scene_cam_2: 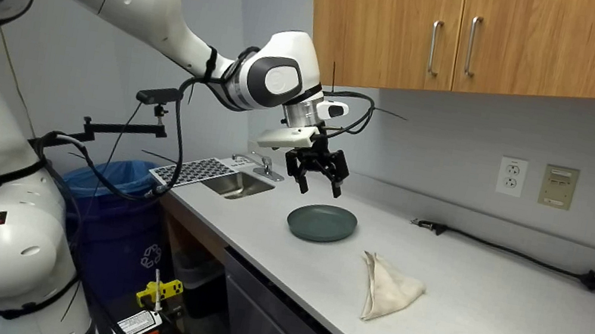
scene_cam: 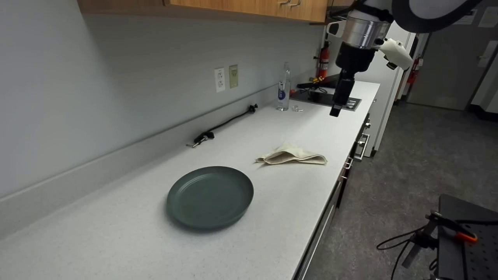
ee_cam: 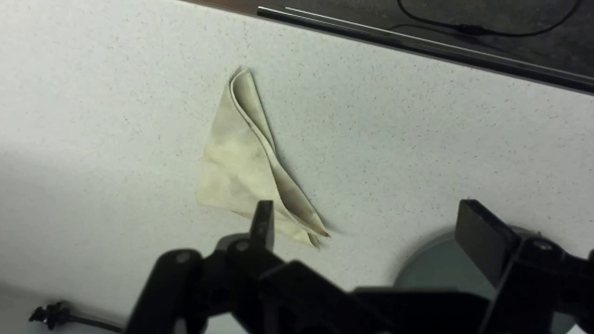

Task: Unfold the cloth on the counter

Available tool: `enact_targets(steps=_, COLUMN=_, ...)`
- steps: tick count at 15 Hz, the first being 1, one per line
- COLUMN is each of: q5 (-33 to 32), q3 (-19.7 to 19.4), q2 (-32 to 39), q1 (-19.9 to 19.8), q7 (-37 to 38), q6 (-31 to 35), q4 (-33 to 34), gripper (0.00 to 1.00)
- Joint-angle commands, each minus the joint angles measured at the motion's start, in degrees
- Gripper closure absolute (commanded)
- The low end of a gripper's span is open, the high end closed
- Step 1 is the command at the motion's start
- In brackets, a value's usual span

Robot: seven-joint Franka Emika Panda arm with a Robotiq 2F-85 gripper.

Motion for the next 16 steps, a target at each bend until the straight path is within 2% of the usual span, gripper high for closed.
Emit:
enact_targets(steps=1, q5=0.10, q3=0.35, q2=-0.04, q1=-0.37, q7=-0.06, q6=-0.15, q4=0.00, gripper=0.00)
enact_targets(steps=7, q5=-0.54, q3=0.17, q2=0.27, q1=-0.84, q7=0.78, q6=0.68, q4=-0.33, gripper=0.00)
enact_targets(steps=12, q5=-1.85, q3=0.65, q2=7.68, q1=-1.33, q7=6.18, q6=5.04, q4=2.92, gripper=0.00)
enact_targets(steps=16, q5=-4.13, q3=1.34, q2=14.08, q1=-0.50, q7=4.20, q6=11.69, q4=6.84, gripper=0.00)
